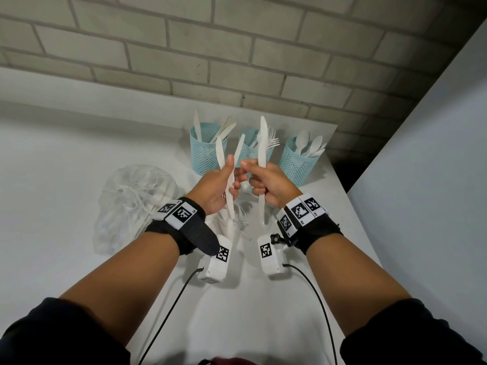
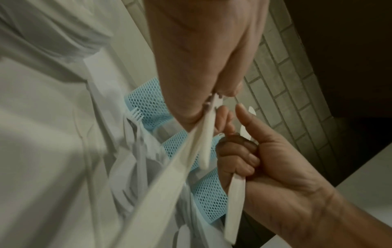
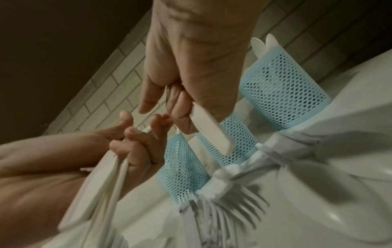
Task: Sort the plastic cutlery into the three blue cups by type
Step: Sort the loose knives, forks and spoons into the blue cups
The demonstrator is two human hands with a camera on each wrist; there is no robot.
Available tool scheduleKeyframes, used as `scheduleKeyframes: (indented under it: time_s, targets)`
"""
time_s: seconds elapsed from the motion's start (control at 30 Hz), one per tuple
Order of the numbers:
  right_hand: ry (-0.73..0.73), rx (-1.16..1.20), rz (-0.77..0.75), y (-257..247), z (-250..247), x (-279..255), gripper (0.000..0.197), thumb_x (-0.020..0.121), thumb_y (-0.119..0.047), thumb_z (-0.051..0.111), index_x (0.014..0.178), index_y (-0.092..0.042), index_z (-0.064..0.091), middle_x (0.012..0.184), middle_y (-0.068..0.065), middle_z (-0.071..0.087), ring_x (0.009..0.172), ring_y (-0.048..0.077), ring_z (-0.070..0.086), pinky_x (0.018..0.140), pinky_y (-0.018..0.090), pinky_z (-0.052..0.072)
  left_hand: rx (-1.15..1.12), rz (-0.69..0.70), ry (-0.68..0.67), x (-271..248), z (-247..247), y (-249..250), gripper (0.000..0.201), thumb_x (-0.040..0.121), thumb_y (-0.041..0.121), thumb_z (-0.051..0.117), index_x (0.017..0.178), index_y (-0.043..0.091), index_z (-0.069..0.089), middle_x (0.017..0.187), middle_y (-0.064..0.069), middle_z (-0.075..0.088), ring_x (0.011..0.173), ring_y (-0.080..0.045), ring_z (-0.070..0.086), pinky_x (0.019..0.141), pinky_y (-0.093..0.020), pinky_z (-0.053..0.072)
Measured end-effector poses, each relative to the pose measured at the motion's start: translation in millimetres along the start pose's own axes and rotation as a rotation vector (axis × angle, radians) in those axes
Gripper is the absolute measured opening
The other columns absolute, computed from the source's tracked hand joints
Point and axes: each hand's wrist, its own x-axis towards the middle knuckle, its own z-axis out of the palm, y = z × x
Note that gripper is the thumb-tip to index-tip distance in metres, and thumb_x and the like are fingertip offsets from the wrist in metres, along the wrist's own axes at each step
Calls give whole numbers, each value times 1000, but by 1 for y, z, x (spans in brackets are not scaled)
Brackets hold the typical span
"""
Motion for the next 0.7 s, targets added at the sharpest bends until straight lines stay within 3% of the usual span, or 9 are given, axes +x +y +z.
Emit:
scheduleKeyframes:
  time_s: [0.13,0.27,0.37,0.53,0.63,0.7]
  targets:
    - [-44,-67,3,5,0,0,10,85,-17,67,91,-9,67,66,4,61,39,1,33,35,13,23,14,-5,-27,3,-2,-1,57,93,54,35,106,5,63,70,-2,47,54,-6,38,40,-12,37]
    - [-24,-183,-18,6,5,-5,4,82,-17,70,80,-13,68,56,-4,60,41,3,32,38,16,21,60,4,-25,4,-1,-2,70,92,58,29,114,0,60,81,-7,50,56,-7,41,41,-12,39]
    - [-3,-262,-40,4,8,-7,14,81,-18,71,72,-12,62,51,-4,56,37,1,34,38,16,21,64,38,-14,1,3,-1,57,94,55,25,99,8,57,97,-9,57,58,-8,44,41,-12,39]
    - [32,-273,-30,2,6,-3,14,80,-18,72,82,-7,63,58,2,53,38,2,35,36,15,24,37,6,-45,0,4,-2,50,97,49,27,106,14,61,96,-5,64,54,-6,54,46,-13,47]
    - [100,-218,-49,-1,3,0,11,81,-18,71,77,-11,64,51,-5,52,35,0,34,35,14,25,-7,1,-40,-2,7,-2,37,100,35,34,105,12,62,86,-5,62,58,-9,55,52,-14,51]
    - [150,-233,-72,-1,1,0,13,81,-20,71,77,-10,64,44,-10,47,35,0,32,36,15,26,-4,17,-47,-2,7,-3,33,101,25,35,116,8,59,81,-6,58,59,-9,58,56,-15,54]
